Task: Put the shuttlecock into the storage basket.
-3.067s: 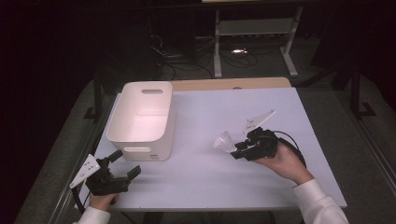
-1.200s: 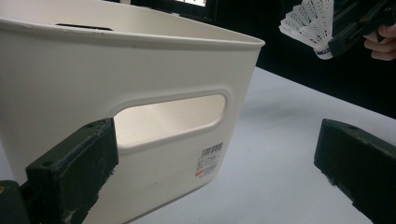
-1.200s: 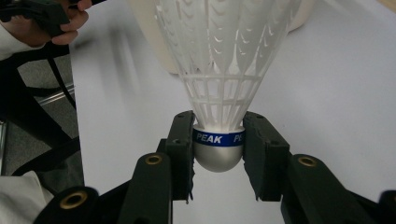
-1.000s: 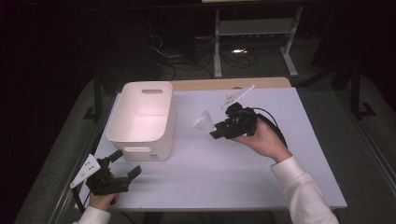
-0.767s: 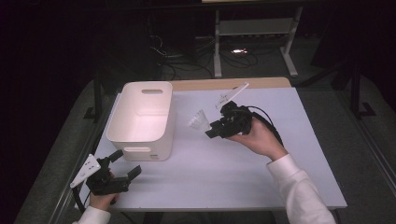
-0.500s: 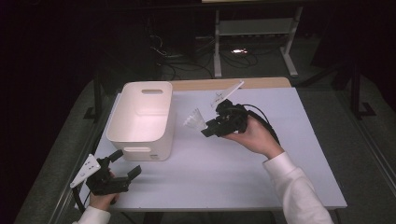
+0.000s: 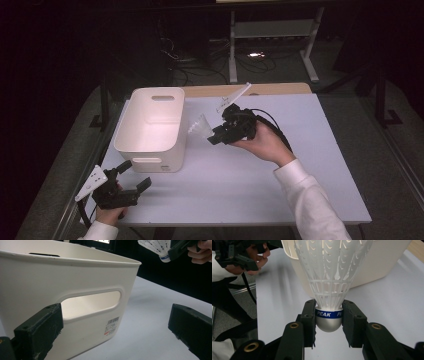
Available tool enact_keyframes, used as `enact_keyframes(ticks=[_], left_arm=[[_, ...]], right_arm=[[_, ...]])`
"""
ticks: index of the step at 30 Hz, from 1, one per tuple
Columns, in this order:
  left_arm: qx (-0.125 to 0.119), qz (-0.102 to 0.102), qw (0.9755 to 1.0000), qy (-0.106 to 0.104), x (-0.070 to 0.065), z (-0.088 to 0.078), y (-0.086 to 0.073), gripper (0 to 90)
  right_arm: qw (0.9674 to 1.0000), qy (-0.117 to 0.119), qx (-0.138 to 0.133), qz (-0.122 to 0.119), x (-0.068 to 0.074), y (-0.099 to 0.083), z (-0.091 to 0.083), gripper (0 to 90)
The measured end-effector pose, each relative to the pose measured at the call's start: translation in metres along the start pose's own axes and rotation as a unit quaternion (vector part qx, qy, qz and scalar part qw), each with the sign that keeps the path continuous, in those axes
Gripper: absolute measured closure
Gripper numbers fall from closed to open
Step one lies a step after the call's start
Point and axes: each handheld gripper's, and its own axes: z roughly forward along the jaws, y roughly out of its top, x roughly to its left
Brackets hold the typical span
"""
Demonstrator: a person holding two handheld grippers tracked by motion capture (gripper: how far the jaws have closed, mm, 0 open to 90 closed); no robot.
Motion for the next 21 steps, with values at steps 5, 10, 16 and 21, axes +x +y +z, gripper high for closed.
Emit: enact_keyframes(ticks=[5,10,16,21], left_arm=[[0.0,0.0,1.0,0.0,0.0,0.0,0.0,0.0],[0.0,0.0,1.0,0.0,0.0,0.0,0.0,0.0],[0.0,0.0,1.0,0.0,0.0,0.0,0.0,0.0],[0.0,0.0,1.0,0.0,0.0,0.0,0.0,0.0]], right_arm=[[1.0,-0.001,0.0,-0.004,-0.002,0.004,0.002,63.5],[1.0,0.002,-0.004,-0.005,-0.002,0.009,0.003,63.5],[0.9999,0.004,-0.007,-0.01,-0.001,0.016,0.005,63.5],[0.9998,0.006,-0.009,-0.015,-0.001,0.022,0.006,63.5]])
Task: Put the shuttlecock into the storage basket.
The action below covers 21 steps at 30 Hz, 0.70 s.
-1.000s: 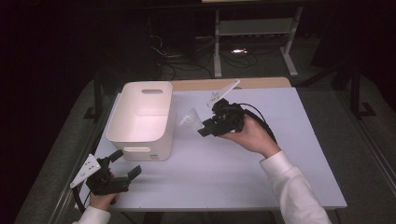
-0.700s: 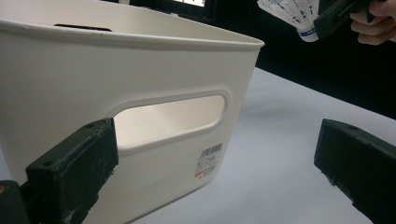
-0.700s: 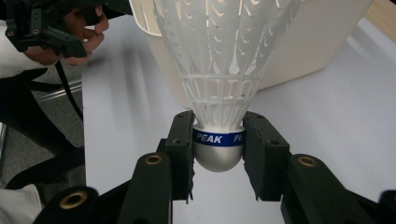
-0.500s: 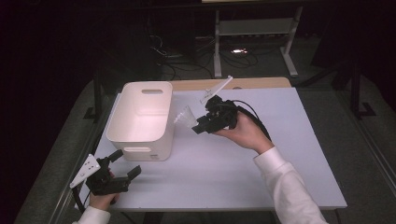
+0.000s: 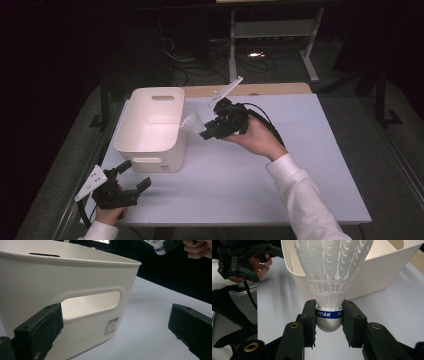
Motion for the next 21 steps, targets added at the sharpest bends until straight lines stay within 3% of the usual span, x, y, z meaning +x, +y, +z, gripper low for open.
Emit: enact_keyframes(ticks=[21], left_arm=[[-0.003,-0.001,1.0,0.001,-0.001,-0.001,0.0,0.0]], right_arm=[[0.9999,0.011,-0.006,-0.01,0.002,0.024,0.013,63.5]])
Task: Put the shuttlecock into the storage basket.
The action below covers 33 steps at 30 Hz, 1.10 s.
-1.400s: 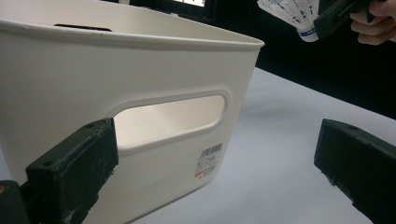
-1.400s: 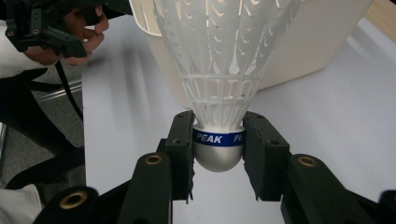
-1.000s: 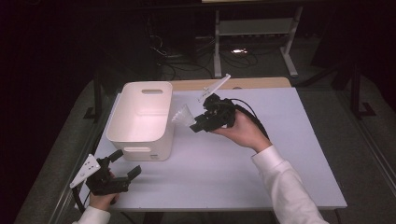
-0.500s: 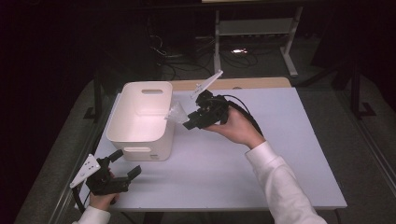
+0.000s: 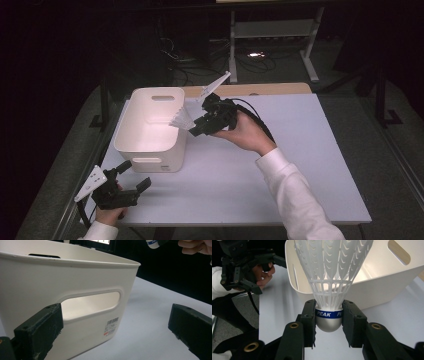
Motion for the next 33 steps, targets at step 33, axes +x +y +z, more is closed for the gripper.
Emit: enact_keyframes(ticks=[33], left_arm=[[-0.004,0.001,1.0,0.0,0.001,0.001,0.0,0.0]], right_arm=[[0.9996,0.02,-0.015,0.014,-0.013,0.024,0.022,63.5]])
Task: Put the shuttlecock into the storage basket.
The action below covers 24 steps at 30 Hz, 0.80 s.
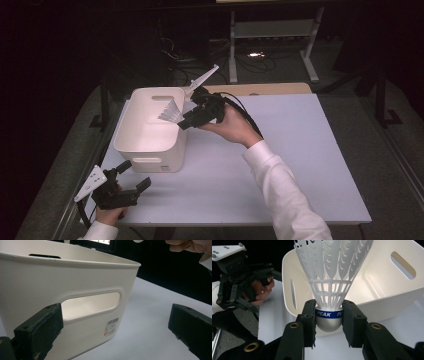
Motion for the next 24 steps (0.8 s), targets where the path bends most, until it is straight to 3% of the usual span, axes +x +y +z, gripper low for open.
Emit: enact_keyframes(ticks=[24], left_arm=[[-0.001,-0.002,1.0,-0.001,0.0,0.0,0.0,0.0]], right_arm=[[0.9996,0.027,0.007,-0.004,0.013,0.019,0.037,63.6]])
